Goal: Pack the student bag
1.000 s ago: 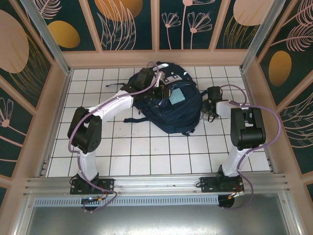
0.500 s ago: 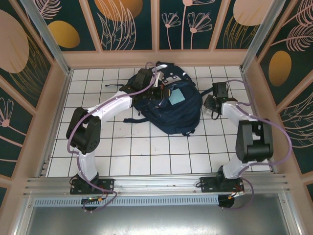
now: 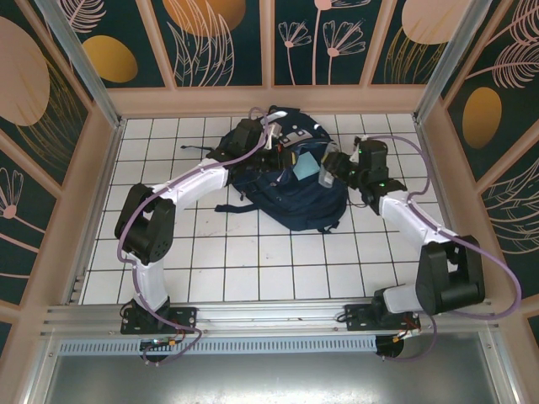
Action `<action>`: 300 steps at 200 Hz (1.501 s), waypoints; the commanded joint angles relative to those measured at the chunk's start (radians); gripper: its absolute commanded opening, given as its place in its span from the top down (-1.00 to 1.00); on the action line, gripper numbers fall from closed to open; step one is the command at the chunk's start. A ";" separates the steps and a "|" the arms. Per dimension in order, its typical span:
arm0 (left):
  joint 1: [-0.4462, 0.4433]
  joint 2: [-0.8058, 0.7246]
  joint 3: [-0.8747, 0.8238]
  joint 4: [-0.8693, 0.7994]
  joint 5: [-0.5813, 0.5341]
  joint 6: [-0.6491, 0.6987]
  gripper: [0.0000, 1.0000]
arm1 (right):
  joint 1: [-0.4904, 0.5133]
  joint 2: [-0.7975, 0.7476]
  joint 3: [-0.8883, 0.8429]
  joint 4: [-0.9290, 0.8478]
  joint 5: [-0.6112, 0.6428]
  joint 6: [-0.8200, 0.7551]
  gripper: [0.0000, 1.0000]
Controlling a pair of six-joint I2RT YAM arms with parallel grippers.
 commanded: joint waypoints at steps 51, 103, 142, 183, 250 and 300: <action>-0.001 -0.067 -0.012 0.226 0.079 -0.092 1.00 | 0.103 0.267 0.108 0.355 -0.042 0.287 0.08; 0.001 -0.077 -0.013 0.233 0.061 -0.099 1.00 | 0.106 0.259 0.126 0.309 -0.026 0.262 -0.18; 0.001 -0.065 0.003 0.267 0.057 -0.123 1.00 | 0.084 0.124 0.064 0.129 0.073 0.151 -0.36; 0.001 -0.057 0.057 0.261 0.073 -0.132 1.00 | 0.070 0.100 0.038 0.142 0.043 0.139 -0.27; -0.003 -0.061 0.004 0.351 0.119 -0.217 1.00 | 0.104 0.341 0.159 0.251 -0.034 0.162 0.63; -0.007 -0.055 0.002 0.359 0.123 -0.226 0.93 | 0.129 0.395 0.247 0.251 -0.076 0.106 0.60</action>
